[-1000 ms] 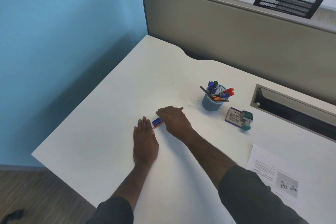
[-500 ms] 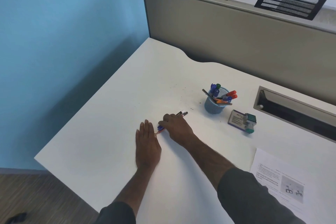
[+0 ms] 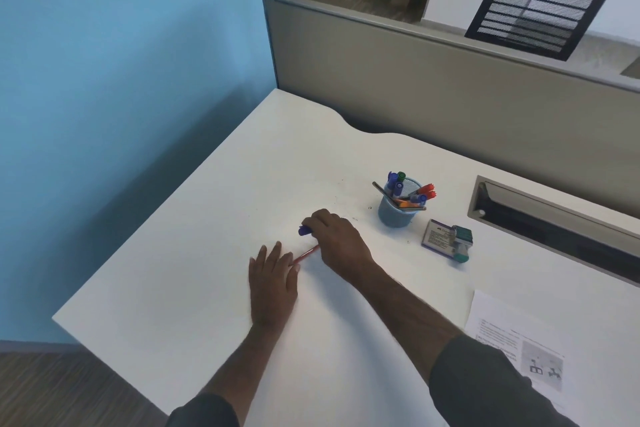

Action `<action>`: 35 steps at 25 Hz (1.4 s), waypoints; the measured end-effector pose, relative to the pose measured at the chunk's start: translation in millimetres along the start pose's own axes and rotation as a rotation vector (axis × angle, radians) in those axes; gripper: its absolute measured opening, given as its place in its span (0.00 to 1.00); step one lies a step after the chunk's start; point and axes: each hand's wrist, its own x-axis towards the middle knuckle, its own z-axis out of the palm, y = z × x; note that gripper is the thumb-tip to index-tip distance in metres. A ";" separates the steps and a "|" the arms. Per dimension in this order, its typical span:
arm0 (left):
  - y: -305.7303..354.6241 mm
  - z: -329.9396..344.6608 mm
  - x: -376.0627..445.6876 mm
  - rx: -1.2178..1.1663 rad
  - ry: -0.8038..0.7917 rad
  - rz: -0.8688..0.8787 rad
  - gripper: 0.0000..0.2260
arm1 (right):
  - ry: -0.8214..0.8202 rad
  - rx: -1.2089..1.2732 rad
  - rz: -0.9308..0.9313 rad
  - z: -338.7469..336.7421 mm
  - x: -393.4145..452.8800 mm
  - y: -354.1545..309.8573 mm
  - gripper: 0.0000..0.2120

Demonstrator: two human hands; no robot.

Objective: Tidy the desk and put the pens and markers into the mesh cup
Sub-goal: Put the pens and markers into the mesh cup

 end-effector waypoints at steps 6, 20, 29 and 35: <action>22.4 -15.7 18.0 -0.121 0.093 0.039 0.04 | 0.259 0.174 0.061 -42.6 -0.1 -7.6 0.09; 139.1 -85.3 71.9 -0.925 0.199 -0.025 0.04 | 0.743 0.283 0.337 -180.4 -29.0 82.1 0.14; 196.6 -84.4 97.1 -0.749 0.257 0.219 0.06 | 0.576 0.111 0.381 -164.1 -25.0 110.7 0.08; 200.8 -62.7 102.4 -0.625 0.177 0.174 0.07 | 0.457 0.040 0.417 -147.0 -20.7 124.9 0.09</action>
